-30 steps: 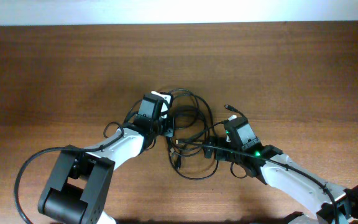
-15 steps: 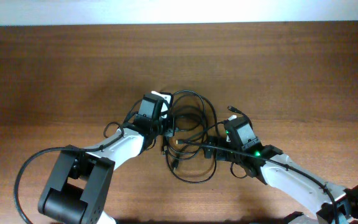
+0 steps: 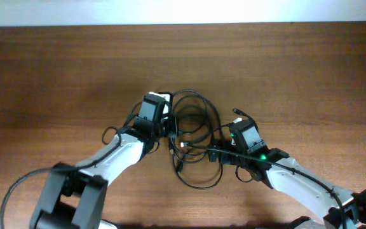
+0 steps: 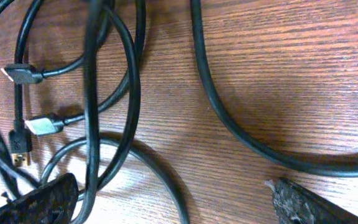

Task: Untangle cables

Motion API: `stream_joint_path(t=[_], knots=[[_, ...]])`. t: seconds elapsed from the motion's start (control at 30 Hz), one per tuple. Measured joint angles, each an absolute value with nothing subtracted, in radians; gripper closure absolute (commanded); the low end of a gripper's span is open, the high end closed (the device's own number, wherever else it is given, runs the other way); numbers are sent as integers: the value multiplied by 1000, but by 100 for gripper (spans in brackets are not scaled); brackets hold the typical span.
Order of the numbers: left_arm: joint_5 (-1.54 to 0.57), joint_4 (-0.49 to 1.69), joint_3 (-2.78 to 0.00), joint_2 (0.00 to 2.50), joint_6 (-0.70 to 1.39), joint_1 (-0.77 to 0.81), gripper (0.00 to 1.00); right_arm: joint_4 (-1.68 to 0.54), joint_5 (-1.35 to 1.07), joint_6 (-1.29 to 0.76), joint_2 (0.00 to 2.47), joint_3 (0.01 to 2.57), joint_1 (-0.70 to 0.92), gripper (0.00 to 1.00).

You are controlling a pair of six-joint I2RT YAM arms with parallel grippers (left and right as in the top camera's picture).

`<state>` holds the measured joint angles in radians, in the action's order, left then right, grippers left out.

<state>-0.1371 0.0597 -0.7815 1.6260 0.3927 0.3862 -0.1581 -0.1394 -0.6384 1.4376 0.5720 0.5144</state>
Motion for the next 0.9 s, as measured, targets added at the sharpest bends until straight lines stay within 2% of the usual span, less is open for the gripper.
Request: stream_joint_path(t=[0.17, 0.33, 0.67, 0.9], knots=[[-138, 171, -781, 1521, 656, 386, 100, -155, -189, -585, 1438, 572, 514, 1], [-151, 187, -781, 1415, 803, 386, 100, -147, -315, -501, 1390, 572, 514, 1], [-195, 181, -781, 1318, 1216, 386, 100, -286, -414, -440, 941, 573, 515, 1], [-309, 135, -781, 1248, 1470, 386, 100, -335, -415, -439, 759, 573, 515, 1]])
